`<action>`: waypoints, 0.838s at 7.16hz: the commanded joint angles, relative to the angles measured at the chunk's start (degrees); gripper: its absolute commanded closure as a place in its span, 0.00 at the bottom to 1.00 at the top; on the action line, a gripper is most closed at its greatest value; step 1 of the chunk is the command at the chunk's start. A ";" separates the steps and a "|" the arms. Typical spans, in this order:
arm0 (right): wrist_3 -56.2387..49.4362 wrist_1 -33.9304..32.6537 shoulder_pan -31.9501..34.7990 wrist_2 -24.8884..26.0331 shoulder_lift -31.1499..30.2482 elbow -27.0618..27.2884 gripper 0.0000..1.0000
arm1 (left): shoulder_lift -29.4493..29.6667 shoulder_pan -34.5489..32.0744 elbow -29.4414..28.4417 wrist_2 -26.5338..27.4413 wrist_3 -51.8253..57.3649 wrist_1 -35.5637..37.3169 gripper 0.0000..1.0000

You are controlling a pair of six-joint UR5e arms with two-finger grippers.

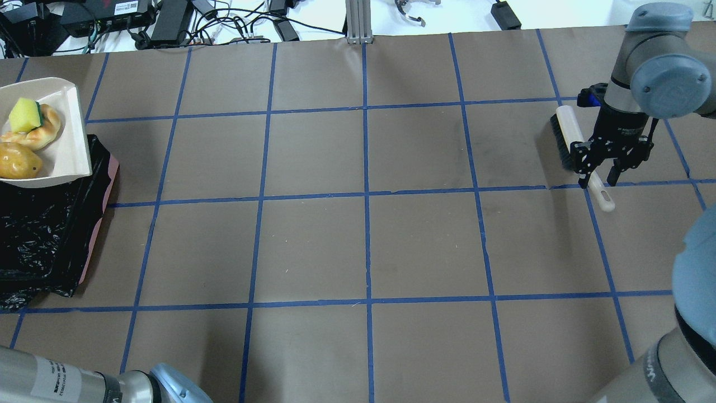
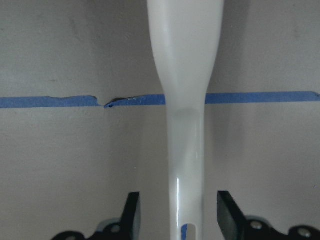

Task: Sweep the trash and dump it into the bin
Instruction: 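Carry the loaded dustpan with the left gripper over the black trash bag, then tilt the dustpan over the bag with the left gripper while the right releases the brush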

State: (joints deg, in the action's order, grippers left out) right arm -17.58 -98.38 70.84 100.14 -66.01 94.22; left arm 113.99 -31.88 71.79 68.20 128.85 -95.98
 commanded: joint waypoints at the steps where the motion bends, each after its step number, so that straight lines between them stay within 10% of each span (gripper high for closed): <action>1: -0.09 0.03 0.00 -0.12 0.00 0.00 0.39 | -0.09 3.48 -0.51 0.79 3.84 -2.37 1.00; 6: 0.35 -0.49 0.17 -0.30 -0.79 -0.70 0.24 | 1.49 9.55 -2.62 5.70 6.41 -0.19 1.00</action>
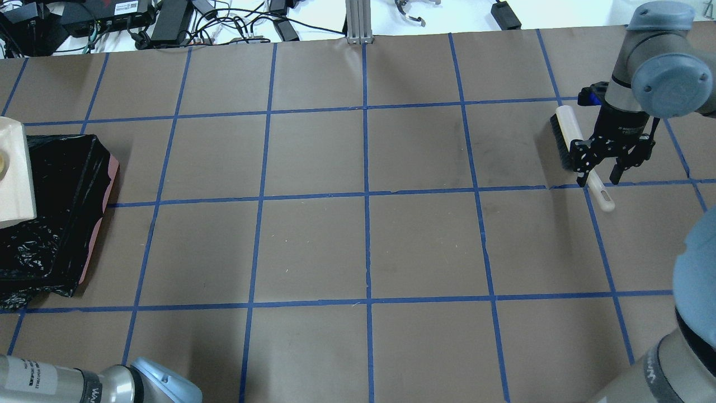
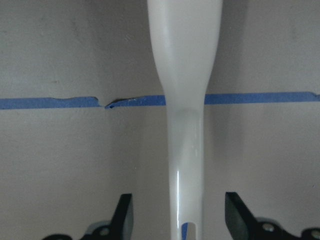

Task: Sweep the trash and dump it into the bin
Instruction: 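Tilt the dustpan over the bag with the left gripper while the right releases the brush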

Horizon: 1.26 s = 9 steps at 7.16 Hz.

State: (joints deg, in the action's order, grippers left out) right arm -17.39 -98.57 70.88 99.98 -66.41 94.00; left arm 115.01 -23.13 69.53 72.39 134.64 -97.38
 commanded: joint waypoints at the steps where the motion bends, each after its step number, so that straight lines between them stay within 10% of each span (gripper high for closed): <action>1: 0.16 -0.65 0.31 -0.22 -1.78 -0.66 0.17 | 1.35 0.72 -0.27 2.75 0.71 6.01 1.00; 2: -0.19 -0.66 0.40 -0.48 -4.58 -0.66 0.02 | 2.32 0.72 -0.27 3.28 0.80 8.32 1.00; 9: 0.77 9.52 1.97 -4.78 -19.71 -6.29 0.00 | -0.31 -8.32 -0.36 20.14 3.44 14.49 1.00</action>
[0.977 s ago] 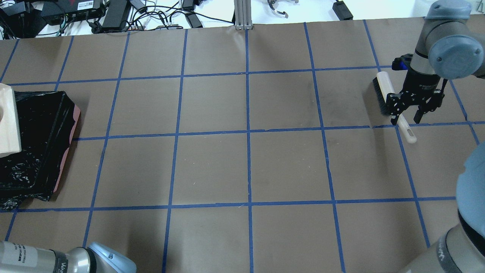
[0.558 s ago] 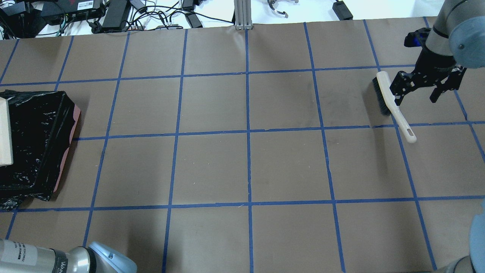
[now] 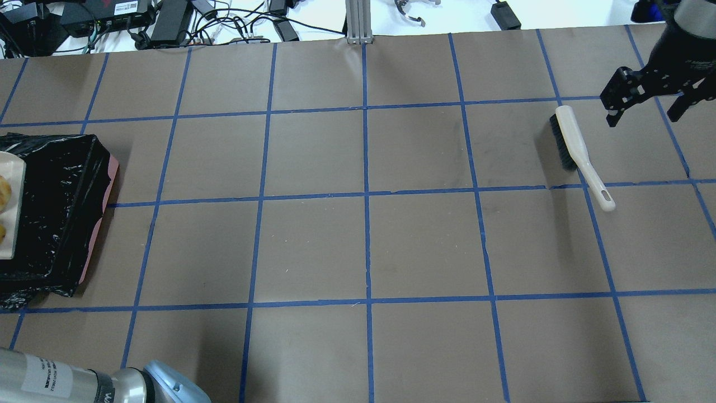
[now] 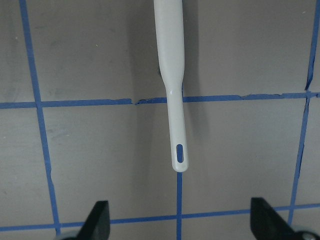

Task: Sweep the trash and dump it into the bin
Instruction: 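Tilt the dustpan over the bag with the left gripper while the right releases the brush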

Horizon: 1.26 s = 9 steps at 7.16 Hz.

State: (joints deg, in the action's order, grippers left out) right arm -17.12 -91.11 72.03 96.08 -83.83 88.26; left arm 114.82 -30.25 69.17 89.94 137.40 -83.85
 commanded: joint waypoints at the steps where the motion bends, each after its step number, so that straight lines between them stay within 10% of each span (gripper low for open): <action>1: 1.55 2.26 2.49 -2.20 -3.43 -0.54 0.00 | -0.47 -1.91 0.00 2.87 1.72 1.14 1.00; 9: 17.38 3.04 16.92 -6.26 -6.52 0.07 0.00 | -5.57 -7.88 0.09 -1.15 0.78 0.53 1.00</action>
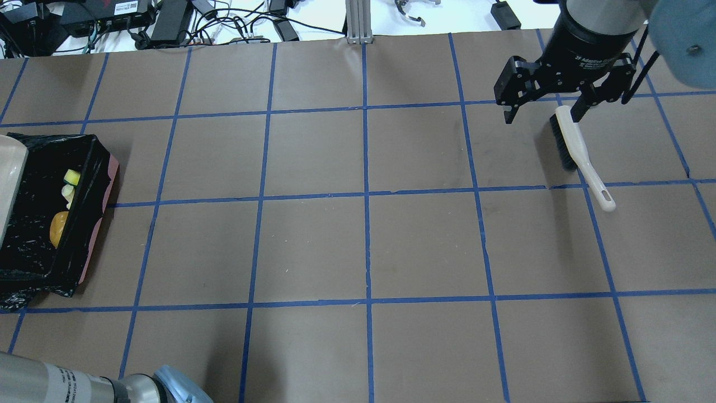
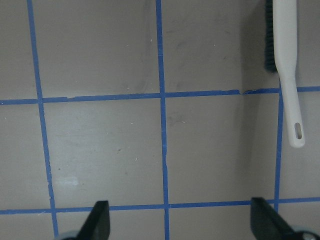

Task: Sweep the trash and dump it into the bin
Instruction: 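Tilt the dustpan over the bag with the left gripper while the right releases the brush, then swing the emptied dustpan back onto the table with the left gripper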

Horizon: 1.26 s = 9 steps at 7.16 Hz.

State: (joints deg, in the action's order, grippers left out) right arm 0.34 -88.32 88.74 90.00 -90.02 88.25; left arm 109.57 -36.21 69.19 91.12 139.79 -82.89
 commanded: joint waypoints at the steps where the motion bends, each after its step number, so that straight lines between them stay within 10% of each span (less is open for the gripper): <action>1: -0.60 0.34 0.21 0.00 -0.33 0.08 0.00 | -0.49 -5.67 0.07 -3.65 -5.54 -1.38 1.00; 9: -0.51 -0.54 0.21 -0.17 -0.33 0.08 0.00 | 6.17 -31.98 9.65 -17.53 -35.18 2.73 1.00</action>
State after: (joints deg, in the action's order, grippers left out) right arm -0.20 -88.53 88.95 89.87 -90.35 88.41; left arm 113.66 -65.91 78.27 75.87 107.98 -81.40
